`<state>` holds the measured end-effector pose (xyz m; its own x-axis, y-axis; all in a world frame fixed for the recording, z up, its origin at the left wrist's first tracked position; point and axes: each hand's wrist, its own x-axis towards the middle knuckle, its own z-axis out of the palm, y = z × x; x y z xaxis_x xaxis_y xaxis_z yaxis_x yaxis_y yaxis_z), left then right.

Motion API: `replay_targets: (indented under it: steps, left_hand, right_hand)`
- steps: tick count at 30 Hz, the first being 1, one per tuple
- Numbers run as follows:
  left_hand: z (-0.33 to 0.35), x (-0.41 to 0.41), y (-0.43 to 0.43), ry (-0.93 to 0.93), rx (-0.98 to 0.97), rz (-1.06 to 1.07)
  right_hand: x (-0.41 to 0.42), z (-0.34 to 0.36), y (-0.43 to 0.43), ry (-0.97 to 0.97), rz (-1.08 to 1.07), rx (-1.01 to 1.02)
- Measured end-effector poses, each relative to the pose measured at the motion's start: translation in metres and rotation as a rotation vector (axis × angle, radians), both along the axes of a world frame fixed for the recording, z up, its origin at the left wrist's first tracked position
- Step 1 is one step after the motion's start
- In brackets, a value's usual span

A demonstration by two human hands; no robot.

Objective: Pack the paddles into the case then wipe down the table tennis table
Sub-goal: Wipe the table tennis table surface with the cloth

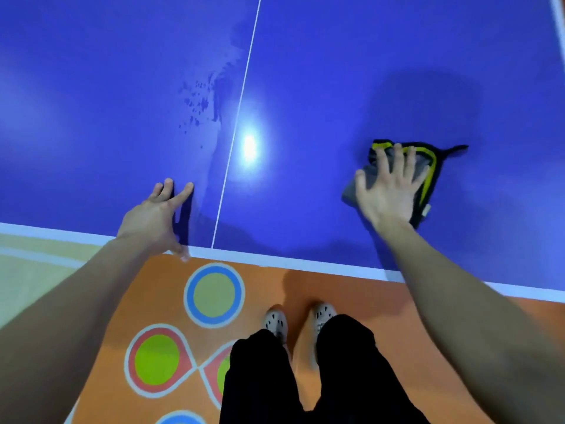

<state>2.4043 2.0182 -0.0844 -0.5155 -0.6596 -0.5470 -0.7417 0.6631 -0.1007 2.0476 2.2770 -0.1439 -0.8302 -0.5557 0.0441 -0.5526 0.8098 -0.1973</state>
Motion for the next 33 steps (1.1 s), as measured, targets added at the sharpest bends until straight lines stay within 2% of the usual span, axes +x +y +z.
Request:
replay_targets:
  steps: [1, 5, 7, 9, 11, 15, 17, 19, 21, 25, 27, 30, 33]
  left_hand:
    - [-0.002, 0.001, -0.002, 0.003, -0.01, -0.001]
    - [-0.005, 0.004, -0.004, 0.031, -0.004, -0.01]
    - [-0.007, 0.005, -0.004, 0.047, -0.007, -0.007]
    - [-0.007, 0.005, -0.004, 0.057, 0.002, -0.009]
    - [-0.007, 0.005, -0.004, 0.063, 0.007, -0.014]
    - [-0.009, 0.004, -0.005, 0.078, 0.003, -0.005]
    - [-0.007, 0.003, -0.003, 0.09, -0.005, -0.008]
    - [-0.005, 0.004, 0.0, 0.124, 0.003, -0.005]
    - [-0.001, 0.008, 0.004, 0.183, -0.007, 0.015]
    - [0.003, 0.024, 0.034, 0.304, -0.138, 0.065]
    - [-0.005, 0.034, 0.062, 0.383, -0.22, 0.036]
    - [-0.015, 0.026, 0.114, 0.436, -0.303, -0.006]
    - [-0.023, -0.006, 0.177, 0.5, -0.305, -0.002]
  right_hand:
    - [0.038, 0.002, -0.018, 0.007, 0.048, -0.001]
    - [0.198, 0.002, -0.079, -0.03, 0.482, -0.015]
    - [0.221, 0.003, -0.084, -0.071, 0.607, -0.035]
    - [0.192, -0.005, -0.068, -0.045, 0.679, -0.109]
    - [0.134, -0.011, -0.024, 0.009, 0.565, -0.1]
    - [0.005, -0.003, 0.104, 0.029, 0.064, 0.032]
    - [-0.017, 0.0, 0.132, -0.022, -0.083, 0.054]
    - [0.002, -0.003, 0.116, -0.028, -0.174, 0.065]
    - [0.05, -0.005, 0.07, -0.01, -0.127, 0.053]
    - [0.176, -0.006, -0.03, -0.033, 0.298, -0.008]
    - [0.212, -0.001, -0.053, -0.091, 0.404, -0.018]
    - [0.185, -0.007, -0.031, -0.087, 0.52, -0.054]
    - [0.106, -0.019, 0.068, -0.029, 0.475, -0.123]
